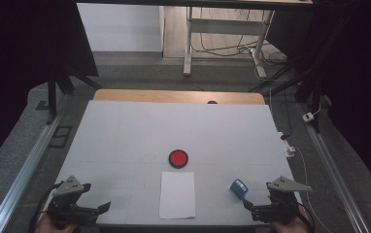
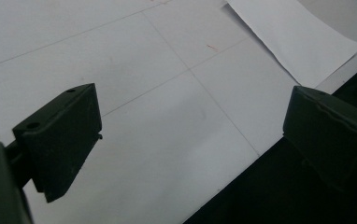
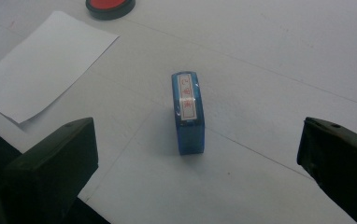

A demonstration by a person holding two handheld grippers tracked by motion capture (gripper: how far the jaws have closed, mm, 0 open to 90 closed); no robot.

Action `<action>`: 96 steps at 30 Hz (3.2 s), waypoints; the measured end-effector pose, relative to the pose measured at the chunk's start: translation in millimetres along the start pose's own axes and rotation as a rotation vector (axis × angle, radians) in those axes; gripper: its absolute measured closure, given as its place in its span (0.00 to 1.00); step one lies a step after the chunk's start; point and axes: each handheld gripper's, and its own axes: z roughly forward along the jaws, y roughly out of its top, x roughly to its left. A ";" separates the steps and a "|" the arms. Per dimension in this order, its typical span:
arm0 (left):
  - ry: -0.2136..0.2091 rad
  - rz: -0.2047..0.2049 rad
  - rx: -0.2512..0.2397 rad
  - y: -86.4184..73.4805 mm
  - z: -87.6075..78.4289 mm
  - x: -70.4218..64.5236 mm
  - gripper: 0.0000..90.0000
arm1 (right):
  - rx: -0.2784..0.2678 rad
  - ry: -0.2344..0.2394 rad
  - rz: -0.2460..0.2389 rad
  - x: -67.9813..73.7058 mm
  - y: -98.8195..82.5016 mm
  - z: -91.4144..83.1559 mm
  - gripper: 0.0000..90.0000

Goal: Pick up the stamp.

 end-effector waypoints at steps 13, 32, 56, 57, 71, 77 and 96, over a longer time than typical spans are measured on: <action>-0.036 -0.016 0.007 0.3 0.4 3.6 0.06 | 0.015 0.027 -0.003 -0.5 0.5 1.8 0.00; -0.051 -0.021 0.017 0.7 1.4 5.0 0.07 | 0.026 0.030 -0.026 1.5 1.5 2.1 0.00; -0.055 -0.039 0.006 0.2 0.6 6.7 0.07 | -0.001 0.024 -0.053 4.8 10.5 8.0 0.00; -0.056 -0.037 0.008 0.3 0.6 6.7 0.07 | -0.003 0.029 -0.044 4.4 11.0 9.1 0.00; -0.059 -0.034 0.013 0.6 1.1 6.6 0.07 | 0.021 0.024 -0.016 5.2 18.7 23.3 0.00; -0.059 -0.036 0.013 0.6 1.2 6.6 0.06 | 0.035 0.024 -0.015 4.7 20.6 30.6 0.00; -0.034 -0.039 0.004 0.9 0.1 6.2 0.05 | 0.124 -0.001 -0.113 -2.1 27.8 56.5 0.00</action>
